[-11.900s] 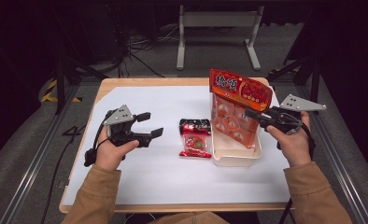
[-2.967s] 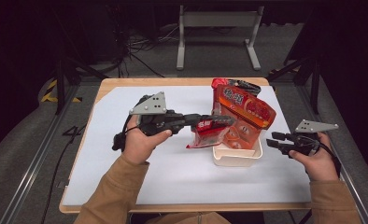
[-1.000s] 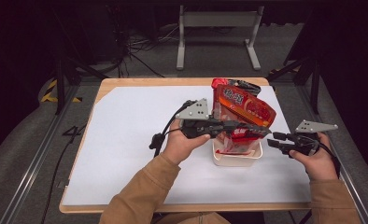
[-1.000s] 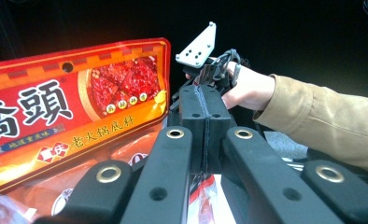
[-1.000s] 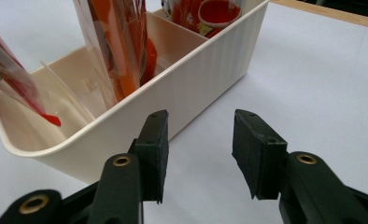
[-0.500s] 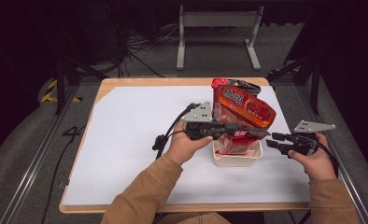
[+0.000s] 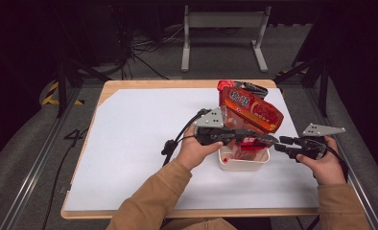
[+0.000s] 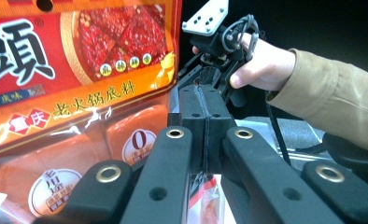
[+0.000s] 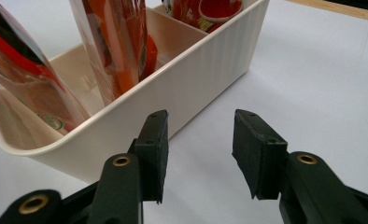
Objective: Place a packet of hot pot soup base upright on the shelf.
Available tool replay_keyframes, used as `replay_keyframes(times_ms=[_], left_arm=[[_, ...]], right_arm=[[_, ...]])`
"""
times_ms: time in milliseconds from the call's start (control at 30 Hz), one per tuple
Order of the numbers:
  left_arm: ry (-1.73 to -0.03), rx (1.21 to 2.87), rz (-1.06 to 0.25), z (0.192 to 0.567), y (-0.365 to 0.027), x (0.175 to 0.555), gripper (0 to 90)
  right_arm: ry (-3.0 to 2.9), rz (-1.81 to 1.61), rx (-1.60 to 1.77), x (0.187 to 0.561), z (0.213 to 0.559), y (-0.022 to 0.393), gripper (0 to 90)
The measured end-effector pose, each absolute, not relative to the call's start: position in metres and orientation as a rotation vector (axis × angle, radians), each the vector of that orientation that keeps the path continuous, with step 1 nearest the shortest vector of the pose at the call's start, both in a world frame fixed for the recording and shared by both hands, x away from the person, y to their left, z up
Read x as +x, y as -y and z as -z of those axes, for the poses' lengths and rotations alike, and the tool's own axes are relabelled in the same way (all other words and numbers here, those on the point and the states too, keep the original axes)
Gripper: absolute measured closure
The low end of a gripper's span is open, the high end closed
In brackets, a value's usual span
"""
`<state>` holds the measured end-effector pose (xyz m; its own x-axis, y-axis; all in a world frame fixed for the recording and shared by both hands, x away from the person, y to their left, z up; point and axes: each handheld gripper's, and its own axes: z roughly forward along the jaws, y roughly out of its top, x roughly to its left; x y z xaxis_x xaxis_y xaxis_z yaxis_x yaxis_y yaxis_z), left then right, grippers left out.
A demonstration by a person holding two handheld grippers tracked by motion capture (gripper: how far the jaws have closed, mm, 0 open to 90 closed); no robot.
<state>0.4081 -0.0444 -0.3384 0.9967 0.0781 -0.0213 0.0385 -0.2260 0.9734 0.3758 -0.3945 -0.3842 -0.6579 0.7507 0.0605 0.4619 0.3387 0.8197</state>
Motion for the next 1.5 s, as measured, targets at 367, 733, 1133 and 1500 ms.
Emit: replay_keyframes(times_ms=[367, 733, 1133, 1500], left_arm=[[-0.130, 1.818, -0.019, 0.349, 0.035, 0.411, 89.9], [-0.199, 1.827, -0.006, 0.352, 0.027, 0.413, 81.1], [-0.239, 1.805, -0.019, 0.347, 0.016, 0.410, 44.3], [-0.270, 1.835, -0.045, 0.339, 0.001, 0.403, 41.5]], right_arm=[[-2.281, -1.237, 1.063, 0.379, 0.383, 0.393, 55.9], [-2.286, -1.241, 1.059, 0.381, 0.383, 0.391, 55.4], [-2.292, -1.242, 1.049, 0.386, 0.382, 0.386, 53.0], [-2.264, -1.257, 1.056, 0.385, 0.380, 0.387, 47.7]])
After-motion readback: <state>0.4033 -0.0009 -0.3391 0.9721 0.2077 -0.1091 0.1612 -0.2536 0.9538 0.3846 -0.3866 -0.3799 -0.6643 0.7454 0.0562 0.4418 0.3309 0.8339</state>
